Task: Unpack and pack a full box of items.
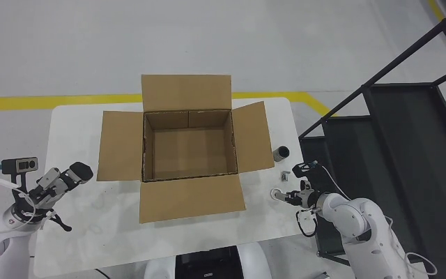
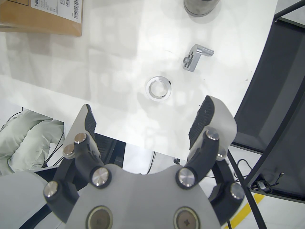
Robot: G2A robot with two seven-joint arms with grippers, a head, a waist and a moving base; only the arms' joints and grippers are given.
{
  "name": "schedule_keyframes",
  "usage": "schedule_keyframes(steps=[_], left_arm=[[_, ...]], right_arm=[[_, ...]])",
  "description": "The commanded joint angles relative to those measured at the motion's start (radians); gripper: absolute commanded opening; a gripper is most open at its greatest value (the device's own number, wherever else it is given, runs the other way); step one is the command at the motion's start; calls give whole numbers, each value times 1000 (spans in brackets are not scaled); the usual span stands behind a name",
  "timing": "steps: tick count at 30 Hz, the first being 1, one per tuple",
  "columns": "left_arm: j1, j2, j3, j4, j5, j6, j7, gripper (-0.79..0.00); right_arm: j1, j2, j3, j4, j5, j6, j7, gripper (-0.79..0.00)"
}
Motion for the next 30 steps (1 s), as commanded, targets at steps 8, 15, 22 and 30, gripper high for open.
schedule_keyframes(steps=[8,15,22,30], left_arm=[[0,0,0,0,0,0,0,0],[0,0,0,0,0,0,0,0],[0,0,0,0,0,0,0,0],[0,0,0,0,0,0,0,0]], right_arm=[[0,0,0,0,0,0,0,0],[0,0,0,0,0,0,0,0],[24,0,-36,10,-11,26,24,0],[109,-4,-160,88,-89,135,67,0]])
